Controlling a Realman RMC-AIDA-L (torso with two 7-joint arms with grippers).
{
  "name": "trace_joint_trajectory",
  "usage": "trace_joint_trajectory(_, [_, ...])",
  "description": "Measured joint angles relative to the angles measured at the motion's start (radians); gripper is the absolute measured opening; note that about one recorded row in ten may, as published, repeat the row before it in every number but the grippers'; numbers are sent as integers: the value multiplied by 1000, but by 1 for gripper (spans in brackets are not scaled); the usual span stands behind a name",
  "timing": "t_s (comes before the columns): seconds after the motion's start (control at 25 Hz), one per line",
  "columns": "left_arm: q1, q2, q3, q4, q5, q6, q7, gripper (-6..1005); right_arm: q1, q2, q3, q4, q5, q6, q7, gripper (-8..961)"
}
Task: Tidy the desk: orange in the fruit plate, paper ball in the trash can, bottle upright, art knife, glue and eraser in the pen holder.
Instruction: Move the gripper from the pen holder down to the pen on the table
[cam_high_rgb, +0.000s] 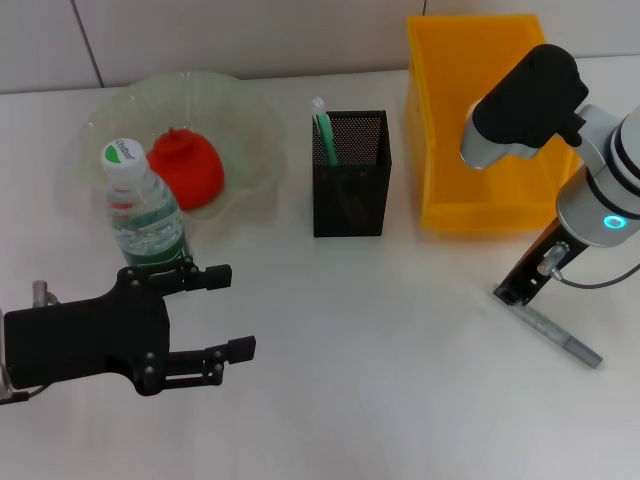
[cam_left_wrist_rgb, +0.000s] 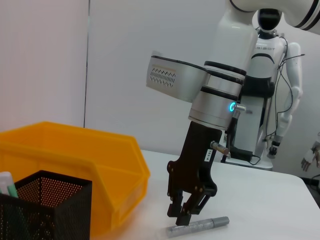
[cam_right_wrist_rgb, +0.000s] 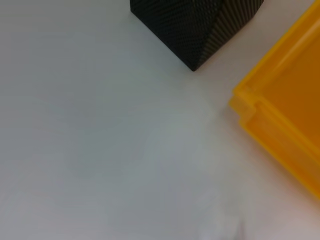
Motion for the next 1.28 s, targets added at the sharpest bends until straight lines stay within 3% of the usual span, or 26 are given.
trace_joint_trajectory(0.68, [-4,0,1,-1,0,0,0,810,-28,-5,64,-37,44,-33,-10,305])
trace_joint_trajectory(1.28, [-4,-1,0,-2,-2,0,0,810,-33,-3,77,1,41,-8,-12,305])
